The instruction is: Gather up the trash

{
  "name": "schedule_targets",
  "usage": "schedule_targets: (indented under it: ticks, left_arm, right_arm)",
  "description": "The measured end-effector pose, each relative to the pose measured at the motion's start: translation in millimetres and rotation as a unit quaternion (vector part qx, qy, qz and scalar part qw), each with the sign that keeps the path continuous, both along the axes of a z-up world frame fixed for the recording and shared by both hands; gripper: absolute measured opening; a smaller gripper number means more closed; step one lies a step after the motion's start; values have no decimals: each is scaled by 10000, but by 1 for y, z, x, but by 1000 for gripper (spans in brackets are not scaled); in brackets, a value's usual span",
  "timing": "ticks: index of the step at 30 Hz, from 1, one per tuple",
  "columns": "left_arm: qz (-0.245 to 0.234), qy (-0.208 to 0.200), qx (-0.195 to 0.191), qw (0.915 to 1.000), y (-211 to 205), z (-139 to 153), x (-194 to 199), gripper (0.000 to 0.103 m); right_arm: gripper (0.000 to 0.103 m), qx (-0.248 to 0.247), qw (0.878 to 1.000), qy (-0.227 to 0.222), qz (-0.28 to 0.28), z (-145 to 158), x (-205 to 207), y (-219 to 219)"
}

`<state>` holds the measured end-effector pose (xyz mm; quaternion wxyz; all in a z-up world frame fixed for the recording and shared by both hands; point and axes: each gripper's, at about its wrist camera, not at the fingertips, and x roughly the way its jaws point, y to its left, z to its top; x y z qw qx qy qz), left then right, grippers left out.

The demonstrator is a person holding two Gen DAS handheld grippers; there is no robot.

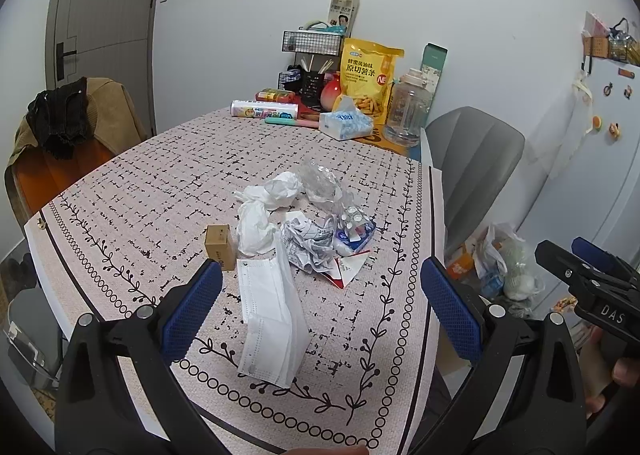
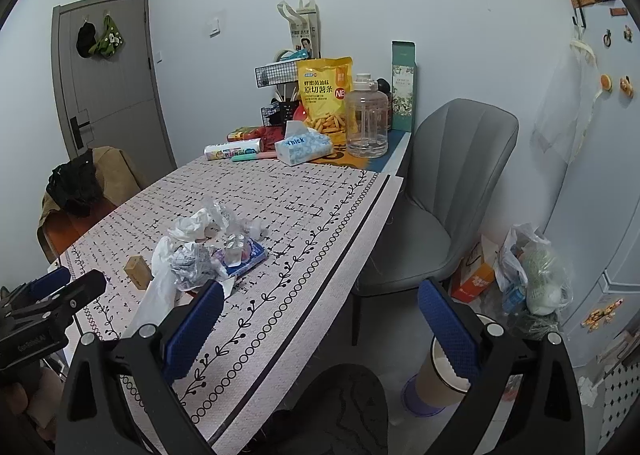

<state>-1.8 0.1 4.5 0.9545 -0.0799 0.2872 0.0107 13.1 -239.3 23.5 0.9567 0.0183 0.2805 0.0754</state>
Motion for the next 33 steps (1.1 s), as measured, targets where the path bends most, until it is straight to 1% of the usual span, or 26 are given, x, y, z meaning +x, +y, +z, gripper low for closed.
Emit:
schedule_targets:
  ticks: [4,17,21,24,33]
  left_arm:
    - [14,-3,-26,10000,3,0,0,98]
    - [9,-84,-75,9999,11,5,-5,98]
    - [3,-72,-103,9999,13,4,-3,98]
    - [15,-85,-109,9999,14,4,-4,98]
    - [53,-151,-151,9998,18,3,-9,98]
  right_arm:
    - [95,-74,9999,-80,-20,5,-1,1]
    - [95,-129,9998,-148,54,12,-3,6]
    - [95,-233,9994,-249,92,17,-5,7]
    - [95,-177,9993,-311,79,21,-5,2]
    - [95,-168,9994,-267,173,17,-4,6]
